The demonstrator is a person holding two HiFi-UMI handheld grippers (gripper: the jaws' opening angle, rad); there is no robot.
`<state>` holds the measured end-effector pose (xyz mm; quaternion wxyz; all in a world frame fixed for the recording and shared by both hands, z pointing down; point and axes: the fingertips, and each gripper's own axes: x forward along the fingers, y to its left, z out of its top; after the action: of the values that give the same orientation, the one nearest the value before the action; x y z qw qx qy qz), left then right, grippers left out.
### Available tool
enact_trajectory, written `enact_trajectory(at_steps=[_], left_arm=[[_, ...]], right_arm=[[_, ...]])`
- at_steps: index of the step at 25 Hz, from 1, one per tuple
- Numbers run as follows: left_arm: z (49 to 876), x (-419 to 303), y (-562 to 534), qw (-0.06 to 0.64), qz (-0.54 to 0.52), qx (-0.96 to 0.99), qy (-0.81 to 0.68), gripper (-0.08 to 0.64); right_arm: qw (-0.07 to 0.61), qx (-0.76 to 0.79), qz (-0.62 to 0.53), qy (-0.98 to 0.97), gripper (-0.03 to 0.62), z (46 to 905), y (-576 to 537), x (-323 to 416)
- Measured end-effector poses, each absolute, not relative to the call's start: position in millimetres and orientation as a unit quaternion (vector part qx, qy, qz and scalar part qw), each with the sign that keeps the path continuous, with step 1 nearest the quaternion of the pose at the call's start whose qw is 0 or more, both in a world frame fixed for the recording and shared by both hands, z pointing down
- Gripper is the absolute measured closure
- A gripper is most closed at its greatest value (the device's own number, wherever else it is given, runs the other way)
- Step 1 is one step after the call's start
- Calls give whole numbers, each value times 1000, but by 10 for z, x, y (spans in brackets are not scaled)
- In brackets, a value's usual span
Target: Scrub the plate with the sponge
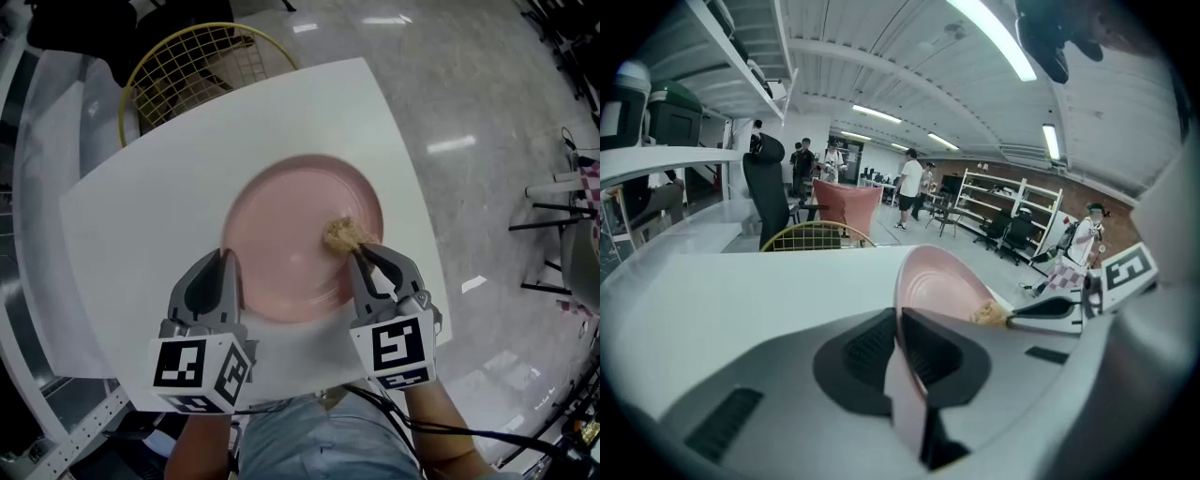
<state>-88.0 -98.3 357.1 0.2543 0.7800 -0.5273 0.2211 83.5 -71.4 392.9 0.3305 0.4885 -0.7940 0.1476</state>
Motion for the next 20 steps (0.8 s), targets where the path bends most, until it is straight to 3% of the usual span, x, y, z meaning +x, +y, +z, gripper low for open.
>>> enact_trajectory(at_steps=[20], left_arm=[[3603,-820,-918,271,219,794,-498,525]], right_arm=[[338,511,135,-779,558,3837,-1365,882]])
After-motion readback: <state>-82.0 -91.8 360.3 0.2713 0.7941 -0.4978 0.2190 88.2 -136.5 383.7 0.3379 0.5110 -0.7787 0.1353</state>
